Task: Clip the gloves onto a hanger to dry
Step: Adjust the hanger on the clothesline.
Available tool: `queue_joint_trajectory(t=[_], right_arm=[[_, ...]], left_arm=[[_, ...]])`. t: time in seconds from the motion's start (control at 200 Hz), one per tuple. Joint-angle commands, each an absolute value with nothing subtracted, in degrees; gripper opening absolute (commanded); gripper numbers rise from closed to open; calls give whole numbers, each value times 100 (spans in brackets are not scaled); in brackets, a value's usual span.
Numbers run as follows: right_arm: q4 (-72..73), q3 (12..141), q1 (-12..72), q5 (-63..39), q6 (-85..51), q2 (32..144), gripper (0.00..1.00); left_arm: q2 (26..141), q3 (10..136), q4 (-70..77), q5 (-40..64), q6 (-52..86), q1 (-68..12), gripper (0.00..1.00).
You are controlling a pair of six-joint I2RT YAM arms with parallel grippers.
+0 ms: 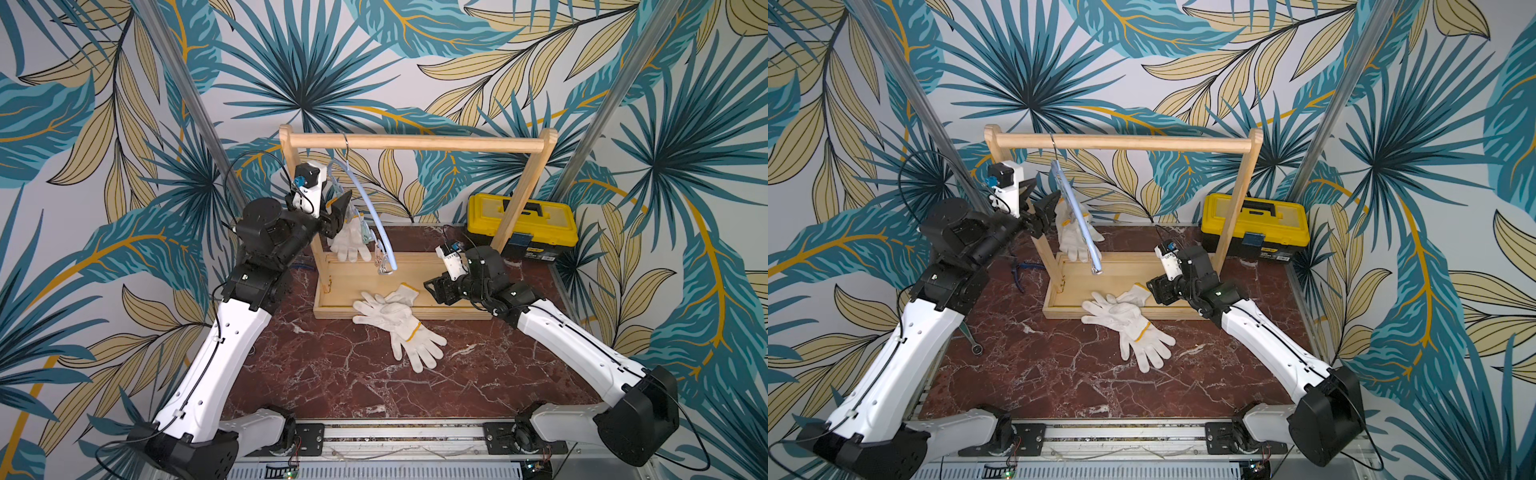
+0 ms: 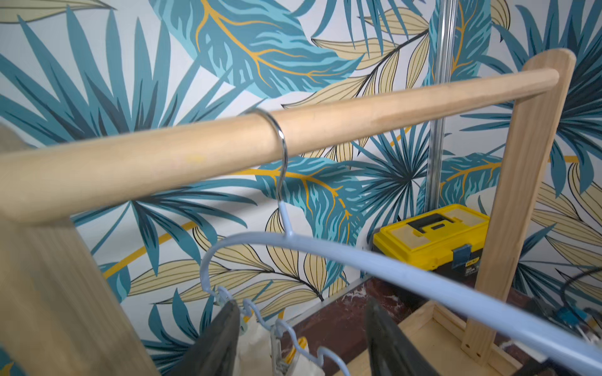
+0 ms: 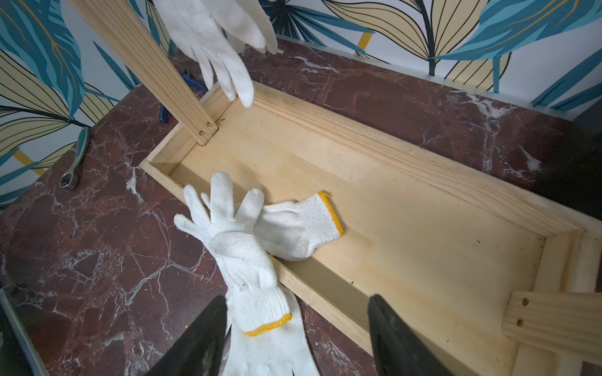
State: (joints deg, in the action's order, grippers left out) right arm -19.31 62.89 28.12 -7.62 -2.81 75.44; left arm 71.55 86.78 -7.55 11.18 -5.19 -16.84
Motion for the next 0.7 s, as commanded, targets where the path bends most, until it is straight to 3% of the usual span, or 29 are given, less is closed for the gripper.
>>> queue_joint_trajectory(t=[0.0,0.29,0.696], right_arm=[[-1629,6136,2804,-1014,-449,7565,68],[-1485,6064,2804,-1187,-570,7643,67],[-1531,5964,2802,-1169,-540,7449,65]], left_arm=[[7496,9371,-844,1237,-655,-1681,58],[8221,10413,-1090,916,-709,-1682,54],[9033,11351,-1725,678,-596,-1700,37]])
